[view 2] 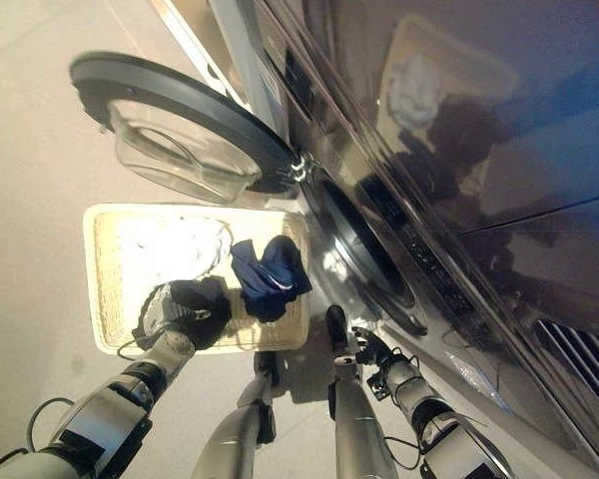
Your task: Put the clothes into the washing machine.
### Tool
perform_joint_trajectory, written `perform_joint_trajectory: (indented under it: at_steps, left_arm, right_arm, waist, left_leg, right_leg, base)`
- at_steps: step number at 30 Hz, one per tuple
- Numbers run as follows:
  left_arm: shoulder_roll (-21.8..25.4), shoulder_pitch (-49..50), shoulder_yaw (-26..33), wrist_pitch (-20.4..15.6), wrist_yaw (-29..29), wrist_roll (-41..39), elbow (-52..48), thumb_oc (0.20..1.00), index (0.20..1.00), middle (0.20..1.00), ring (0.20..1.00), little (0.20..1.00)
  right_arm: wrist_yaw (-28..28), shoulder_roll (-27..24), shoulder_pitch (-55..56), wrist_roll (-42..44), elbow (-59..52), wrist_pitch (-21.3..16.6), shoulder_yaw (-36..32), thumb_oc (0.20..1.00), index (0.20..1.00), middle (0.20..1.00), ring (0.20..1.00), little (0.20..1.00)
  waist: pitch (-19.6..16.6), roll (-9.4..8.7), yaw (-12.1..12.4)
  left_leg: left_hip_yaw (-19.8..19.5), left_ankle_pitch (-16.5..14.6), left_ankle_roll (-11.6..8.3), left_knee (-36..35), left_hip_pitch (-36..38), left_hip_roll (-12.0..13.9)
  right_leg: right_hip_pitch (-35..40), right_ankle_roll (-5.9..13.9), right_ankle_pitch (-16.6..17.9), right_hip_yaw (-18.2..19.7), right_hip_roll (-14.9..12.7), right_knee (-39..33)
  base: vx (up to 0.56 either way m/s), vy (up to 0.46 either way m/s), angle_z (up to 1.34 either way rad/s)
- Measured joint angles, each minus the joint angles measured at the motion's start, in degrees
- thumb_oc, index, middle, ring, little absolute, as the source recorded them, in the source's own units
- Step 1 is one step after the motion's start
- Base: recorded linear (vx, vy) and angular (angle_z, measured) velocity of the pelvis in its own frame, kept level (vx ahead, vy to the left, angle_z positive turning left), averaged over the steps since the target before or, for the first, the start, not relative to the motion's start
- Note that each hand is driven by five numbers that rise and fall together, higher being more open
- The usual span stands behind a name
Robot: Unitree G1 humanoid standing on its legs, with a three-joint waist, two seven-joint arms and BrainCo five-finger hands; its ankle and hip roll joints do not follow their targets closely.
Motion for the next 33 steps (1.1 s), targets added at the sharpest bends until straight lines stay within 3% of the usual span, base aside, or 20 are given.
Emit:
perform_joint_trajectory:
  at_steps: [4, 10, 12, 19, 20, 21, 22, 26, 32, 33]
  left_arm:
    - [1.3, -2.9, -0.8, 5.5, -1.7, -2.6, 0.3, 1.0, 1.0, 1.0, 1.0, 1.0]
    - [4.6, -7.8, -0.8, 8.6, -2.2, -4.2, 0.7, 1.0, 1.0, 1.0, 1.0, 1.0]
    - [5.1, -9.7, -1.5, 11.6, -2.2, -3.8, 1.5, 1.0, 1.0, 1.0, 1.0, 1.0]
    - [6.4, -14.5, -7.0, 23.9, -5.9, 9.9, 2.1, 1.0, 1.0, 1.0, 1.0, 1.0]
    - [6.7, -15.0, -8.0, 25.3, -7.3, 12.9, 2.4, 0.915, 0.915, 0.915, 0.915, 0.915]
    - [7.2, -16.0, -9.5, 26.9, -9.2, 16.5, 3.2, 0.432, 0.432, 0.432, 0.432, 0.432]
    - [8.0, -17.2, -11.6, 28.1, -11.7, 19.0, 3.8, 0.2, 0.2, 0.2, 0.2, 0.2]
    - [10.1, -19.7, -13.6, 28.8, -16.3, 20.5, 5.7, 0.2, 0.2, 0.2, 0.2, 0.2]
    - [10.3, -18.5, -13.3, 22.2, -15.8, 16.2, 6.6, 0.2, 0.2, 0.2, 0.2, 0.2]
    - [10.8, -17.7, -13.0, 19.1, -15.1, 14.0, 6.6, 0.2, 0.2, 0.2, 0.2, 0.2]
  right_arm:
    - [0.0, -1.7, -0.3, 1.9, -3.6, -0.1, 0.0, 1.0, 1.0, 1.0, 1.0, 1.0]
    - [0.1, -3.1, -1.2, 4.6, -6.6, -0.1, 0.0, 1.0, 1.0, 1.0, 1.0, 1.0]
    - [0.2, -4.0, -1.1, 5.8, -8.6, -0.2, 0.7, 1.0, 1.0, 1.0, 1.0, 1.0]
    - [0.8, -7.0, -1.9, 10.6, -11.0, -1.4, 1.4, 1.0, 1.0, 1.0, 1.0, 1.0]
    - [0.7, -6.6, -2.0, 11.3, -10.7, -1.6, 1.3, 1.0, 1.0, 1.0, 1.0, 1.0]
    - [1.0, -6.6, -2.1, 11.4, -10.8, -1.9, 1.7, 1.0, 1.0, 1.0, 1.0, 1.0]
    - [1.5, -6.6, -2.4, 11.8, -10.8, -2.3, 2.4, 1.0, 1.0, 1.0, 1.0, 1.0]
    - [2.0, -6.9, -3.0, 13.1, -10.8, -3.0, 2.7, 1.0, 1.0, 1.0, 1.0, 1.0]
    - [2.3, -6.7, -3.0, 13.1, -11.3, -3.7, 2.8, 1.0, 1.0, 1.0, 1.0, 1.0]
    - [2.4, -6.6, -3.3, 13.1, -12.0, -3.9, 2.8, 1.0, 1.0, 1.0, 1.0, 1.0]
  waist:
    - [0.0, -0.1, -1.1]
    - [0.0, -0.19, -1.8]
    - [-0.1, -0.31, -2.5]
    - [-0.5, -0.7, -2.7]
    - [-0.7, -1.04, -2.7]
    - [-0.8, -1.16, -2.9]
    - [-0.8, -1.2, -3.5]
    - [-0.9, -1.29, -4.3]
    - [-0.9, -1.3, -3.8]
    - [-0.9, -1.3, -3.7]
  left_leg:
    - [0.1, 0.1, 0.08, 1.2, -4.0, 0.1]
    - [0.1, 0.0, -0.06, 3.4, -11.7, 0.2]
    - [0.0, -0.1, -0.14, 4.4, -13.8, 0.3]
    - [-0.4, -0.9, -1.25, 7.6, -19.5, 1.1]
    - [-0.6, -1.0, -1.43, 7.9, -20.1, 1.2]
    - [-0.9, -1.1, -1.55, 8.5, -21.2, 1.3]
    - [-1.5, -1.2, -1.68, 9.1, -22.2, 1.3]
    - [-2.1, -1.3, -1.79, 10.4, -24.5, 1.3]
    - [-3.5, -1.4, -1.81, 10.8, -24.2, 1.1]
    - [-4.5, -1.6, -1.97, 11.2, -23.8, 1.1]
  right_leg:
    - [-3.9, -0.1, 0.2, 0.2, 0.0, 0.9]
    - [-11.4, -0.03, 0.4, 0.3, 0.1, 2.4]
    - [-13.3, -0.2, 0.5, 0.2, 0.2, 2.9]
    - [-18.7, -0.34, 0.4, -0.2, 0.5, 4.6]
    - [-19.5, -0.33, 0.4, -0.3, 0.5, 4.8]
    - [-20.4, -0.36, 0.4, -0.5, 0.5, 5.1]
    - [-21.3, -0.37, 0.4, -0.9, 0.4, 5.2]
    - [-23.0, 0.15, 0.8, -1.5, 0.3, 5.5]
    - [-22.5, 0.04, 0.9, -1.7, 0.4, 6.1]
    - [-21.6, -0.06, 0.9, -2.0, 0.5, 6.1]
  base:
    - [-0.03, -0.009, -0.01]
    - [-0.03, -0.01, 0.0]
    - [-0.03, -0.038, -0.03]
    - [-0.02, -0.007, -0.05]
    - [-0.02, 0.018, -0.1]
    - [-0.03, 0.031, -0.07]
    - [0.0, 0.0, 0.0]
    - [-0.02, 0.006, 0.01]
    - [-0.04, -0.012, 0.03]
    - [-0.04, -0.039, 0.09]
